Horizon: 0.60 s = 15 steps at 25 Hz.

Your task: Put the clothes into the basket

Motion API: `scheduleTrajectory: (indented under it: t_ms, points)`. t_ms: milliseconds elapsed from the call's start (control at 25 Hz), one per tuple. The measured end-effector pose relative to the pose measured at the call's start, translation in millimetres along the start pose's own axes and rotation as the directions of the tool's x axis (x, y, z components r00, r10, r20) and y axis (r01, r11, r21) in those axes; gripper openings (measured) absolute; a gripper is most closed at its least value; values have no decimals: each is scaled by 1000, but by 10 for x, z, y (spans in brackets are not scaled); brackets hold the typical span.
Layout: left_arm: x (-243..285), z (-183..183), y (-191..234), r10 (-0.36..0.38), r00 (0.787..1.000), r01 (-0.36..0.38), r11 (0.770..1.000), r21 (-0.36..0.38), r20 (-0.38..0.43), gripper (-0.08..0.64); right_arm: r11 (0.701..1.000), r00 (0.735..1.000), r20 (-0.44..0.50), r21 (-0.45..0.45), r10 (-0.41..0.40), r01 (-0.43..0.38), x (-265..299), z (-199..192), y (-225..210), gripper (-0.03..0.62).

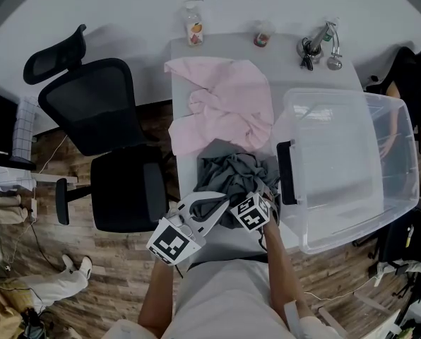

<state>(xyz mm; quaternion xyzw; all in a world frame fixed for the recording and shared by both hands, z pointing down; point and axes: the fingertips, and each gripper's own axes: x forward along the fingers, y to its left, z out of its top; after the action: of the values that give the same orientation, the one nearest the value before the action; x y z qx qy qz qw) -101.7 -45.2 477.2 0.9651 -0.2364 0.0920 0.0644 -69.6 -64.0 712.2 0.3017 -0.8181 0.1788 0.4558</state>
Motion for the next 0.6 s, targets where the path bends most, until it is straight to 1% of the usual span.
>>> scheduleTrajectory:
  t_ms: [200, 600]
  points:
    - [11, -45, 26, -5, 1000, 5, 1000, 7, -8, 5, 1000, 1000, 15, 3, 15, -15, 79, -11, 1, 575]
    - [9, -95, 45, 2, 1000, -2, 1000, -7, -23, 5, 999, 998, 49, 29, 45, -46, 182, -24, 0, 563]
